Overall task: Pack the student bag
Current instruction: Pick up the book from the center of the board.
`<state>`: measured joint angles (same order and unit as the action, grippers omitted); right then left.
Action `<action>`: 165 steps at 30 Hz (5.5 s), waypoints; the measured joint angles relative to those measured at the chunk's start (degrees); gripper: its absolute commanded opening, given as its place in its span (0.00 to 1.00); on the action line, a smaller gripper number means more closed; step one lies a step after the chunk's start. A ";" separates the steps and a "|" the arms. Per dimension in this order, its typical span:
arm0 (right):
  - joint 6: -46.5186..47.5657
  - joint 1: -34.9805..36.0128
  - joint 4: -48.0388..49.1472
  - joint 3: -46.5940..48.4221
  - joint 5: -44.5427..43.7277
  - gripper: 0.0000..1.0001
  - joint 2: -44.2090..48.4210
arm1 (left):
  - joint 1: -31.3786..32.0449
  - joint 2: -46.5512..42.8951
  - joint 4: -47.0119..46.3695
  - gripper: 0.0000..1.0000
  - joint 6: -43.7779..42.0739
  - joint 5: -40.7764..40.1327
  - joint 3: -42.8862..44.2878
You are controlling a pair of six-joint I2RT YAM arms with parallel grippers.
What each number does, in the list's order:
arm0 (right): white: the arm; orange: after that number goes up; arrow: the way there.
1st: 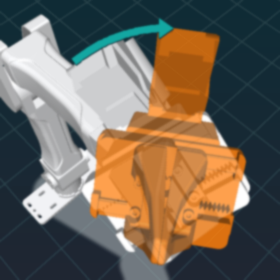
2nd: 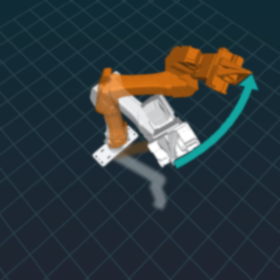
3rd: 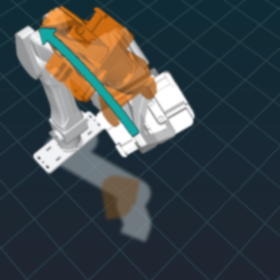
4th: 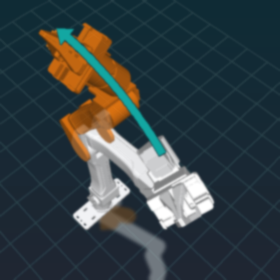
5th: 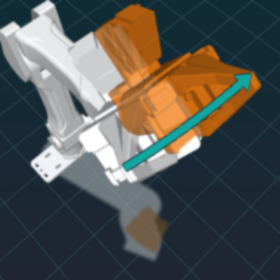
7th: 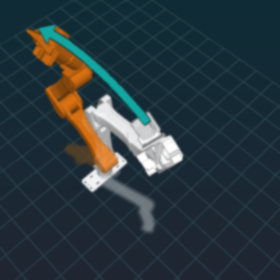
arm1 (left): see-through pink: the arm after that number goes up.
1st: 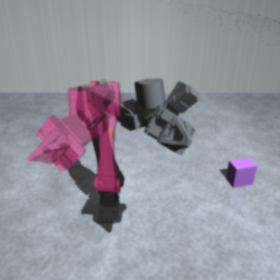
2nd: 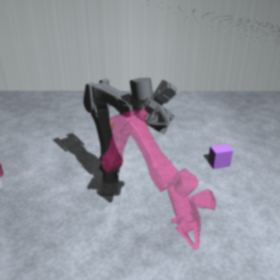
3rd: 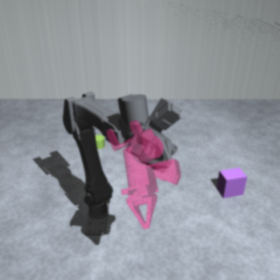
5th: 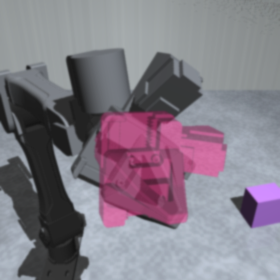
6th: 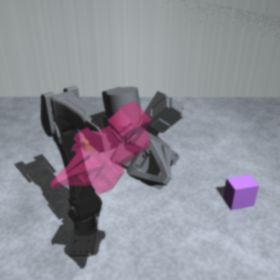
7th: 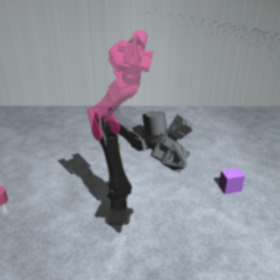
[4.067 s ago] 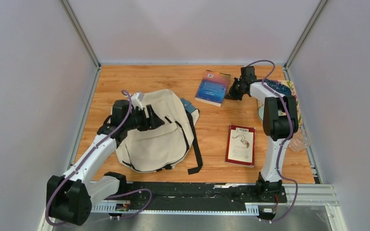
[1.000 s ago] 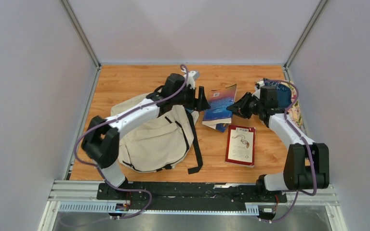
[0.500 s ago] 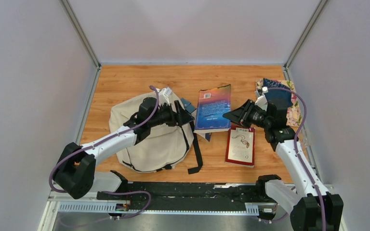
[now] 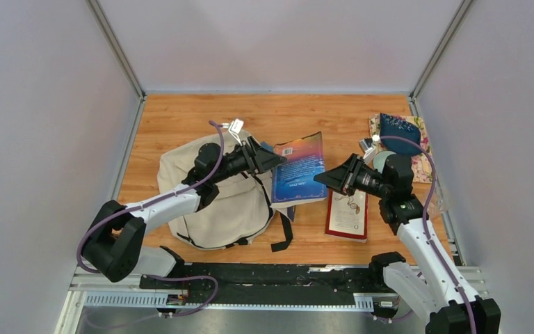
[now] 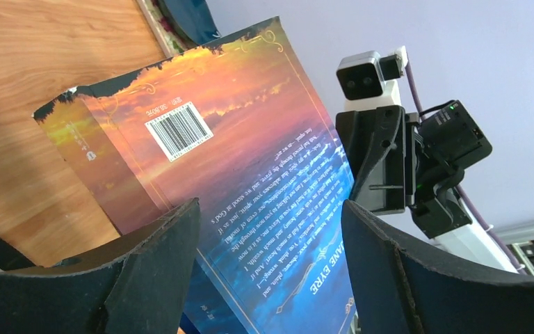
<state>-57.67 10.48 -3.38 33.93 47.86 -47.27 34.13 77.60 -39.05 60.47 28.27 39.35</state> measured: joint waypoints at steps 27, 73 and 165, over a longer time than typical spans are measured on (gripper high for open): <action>-6.16 1.77 5.18 -1.16 1.51 0.00 9.07 | -0.02 -6.12 1.90 0.83 2.10 -0.87 -5.68; 4.26 15.58 -8.57 -5.29 -18.56 0.79 9.07 | -0.04 -19.76 14.91 0.00 -5.84 -9.51 -10.54; 0.57 34.58 -26.36 -12.87 -66.45 0.00 34.51 | 11.37 -31.45 62.62 0.68 -35.54 -21.09 -10.91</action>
<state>-57.10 45.06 -29.74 21.06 -18.59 -12.75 45.50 46.15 23.57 24.93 7.18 28.45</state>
